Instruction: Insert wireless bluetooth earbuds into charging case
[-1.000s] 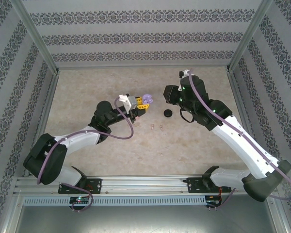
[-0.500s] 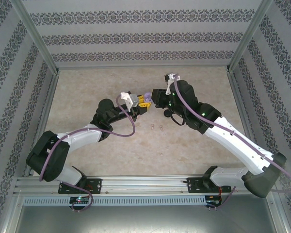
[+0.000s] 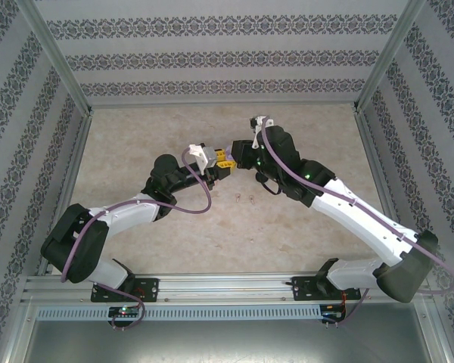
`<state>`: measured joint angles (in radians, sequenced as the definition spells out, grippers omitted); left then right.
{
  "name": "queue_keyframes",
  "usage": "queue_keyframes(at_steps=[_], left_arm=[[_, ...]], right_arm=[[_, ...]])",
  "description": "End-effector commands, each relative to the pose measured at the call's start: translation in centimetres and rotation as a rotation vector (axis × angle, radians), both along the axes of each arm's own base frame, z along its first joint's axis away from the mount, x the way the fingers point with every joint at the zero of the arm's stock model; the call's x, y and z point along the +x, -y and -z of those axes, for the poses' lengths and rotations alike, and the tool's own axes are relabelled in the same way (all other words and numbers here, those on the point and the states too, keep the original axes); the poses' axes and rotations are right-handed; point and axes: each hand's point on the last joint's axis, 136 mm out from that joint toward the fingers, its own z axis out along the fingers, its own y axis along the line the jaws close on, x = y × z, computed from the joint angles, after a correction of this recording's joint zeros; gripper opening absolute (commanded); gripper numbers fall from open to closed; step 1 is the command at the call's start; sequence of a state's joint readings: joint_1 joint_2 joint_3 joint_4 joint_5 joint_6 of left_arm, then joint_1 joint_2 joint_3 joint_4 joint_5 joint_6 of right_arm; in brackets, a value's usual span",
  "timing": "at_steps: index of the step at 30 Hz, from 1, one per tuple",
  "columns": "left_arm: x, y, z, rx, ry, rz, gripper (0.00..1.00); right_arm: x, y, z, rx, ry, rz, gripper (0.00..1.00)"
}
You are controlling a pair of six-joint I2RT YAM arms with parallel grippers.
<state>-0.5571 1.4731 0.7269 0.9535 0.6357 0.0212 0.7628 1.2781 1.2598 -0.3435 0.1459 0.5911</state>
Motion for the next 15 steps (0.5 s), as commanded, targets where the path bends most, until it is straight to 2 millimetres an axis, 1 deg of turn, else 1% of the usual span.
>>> queue_keyframes(at_steps=[1,10,15], left_arm=[[-1.1,0.5,-2.8,-0.046,0.073,0.038,0.0],[-1.5,0.3,-3.2,-0.053,0.083,0.041,0.0],[-1.5,0.3,-3.5,-0.056,0.087,0.042,0.0]], right_arm=[[0.1,0.0,0.5,-0.01,0.012,0.013,0.19],[0.2,0.6,2.0,-0.045,0.004,0.032,0.19],[0.3,0.8,2.1,-0.064,0.019,0.038,0.19]])
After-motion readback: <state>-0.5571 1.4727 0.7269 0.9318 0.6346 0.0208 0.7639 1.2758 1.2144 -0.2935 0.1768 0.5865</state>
